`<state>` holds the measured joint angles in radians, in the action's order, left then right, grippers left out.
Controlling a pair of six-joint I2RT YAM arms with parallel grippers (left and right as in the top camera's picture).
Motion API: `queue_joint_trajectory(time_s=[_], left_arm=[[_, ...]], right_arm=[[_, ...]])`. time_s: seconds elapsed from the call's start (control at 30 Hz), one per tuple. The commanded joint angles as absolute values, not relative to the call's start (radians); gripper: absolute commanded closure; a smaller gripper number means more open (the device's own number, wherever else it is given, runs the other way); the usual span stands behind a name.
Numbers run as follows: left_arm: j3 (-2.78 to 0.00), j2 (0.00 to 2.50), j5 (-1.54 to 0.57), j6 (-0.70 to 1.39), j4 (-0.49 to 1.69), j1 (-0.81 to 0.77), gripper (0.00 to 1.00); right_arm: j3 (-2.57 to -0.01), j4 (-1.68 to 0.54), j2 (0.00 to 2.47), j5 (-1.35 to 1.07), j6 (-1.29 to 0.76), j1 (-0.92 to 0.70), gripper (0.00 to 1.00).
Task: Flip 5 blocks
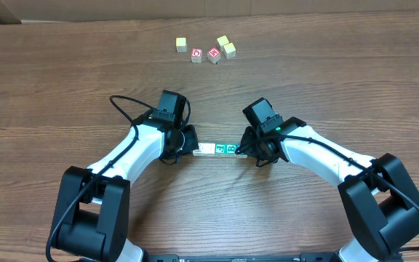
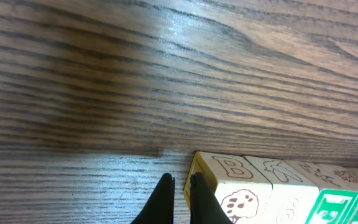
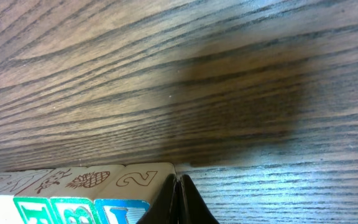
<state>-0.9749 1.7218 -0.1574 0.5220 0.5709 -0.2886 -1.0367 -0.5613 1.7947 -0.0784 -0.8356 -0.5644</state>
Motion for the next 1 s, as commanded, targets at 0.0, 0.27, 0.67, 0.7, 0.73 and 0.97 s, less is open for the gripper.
queue_joint_trajectory(time_s=[0.0,0.27,0.67,0.7,0.73,0.97], left_arm=[[-0.968,1.735,-0.176,0.531,0.561,-0.296,0.96],[-0.968,1.751,-0.174,0.528,0.54,-0.296,0.96],[-0.968,1.763,-0.177,0.527,0.495,-0.296,0.96],[-0.968,1.763,-0.176,0.527,0.493,-0.296,0.96],[-0.968,1.763,-0.176,0.527,0.491,-0.296,0.96],[-0.968,1.763,-0.176,0.516,0.484,-0.296,0.96]], right_arm=[[-1.033,-0.555,1.794,-0.118,-0.847,-0.569,0.96],[-1.033,-0.593,1.794,-0.138,-0.918,-0.569,0.96],[-1.033,-0.615,1.794,-0.221,-1.029,-0.569,0.96],[-1.033,-0.615,1.794,-0.228,-1.04,-0.569,0.96],[-1.033,-0.615,1.794,-0.232,-1.052,-0.569,0.96],[-1.033,-0.615,1.794,-0.272,-1.134,-0.574,0.96]])
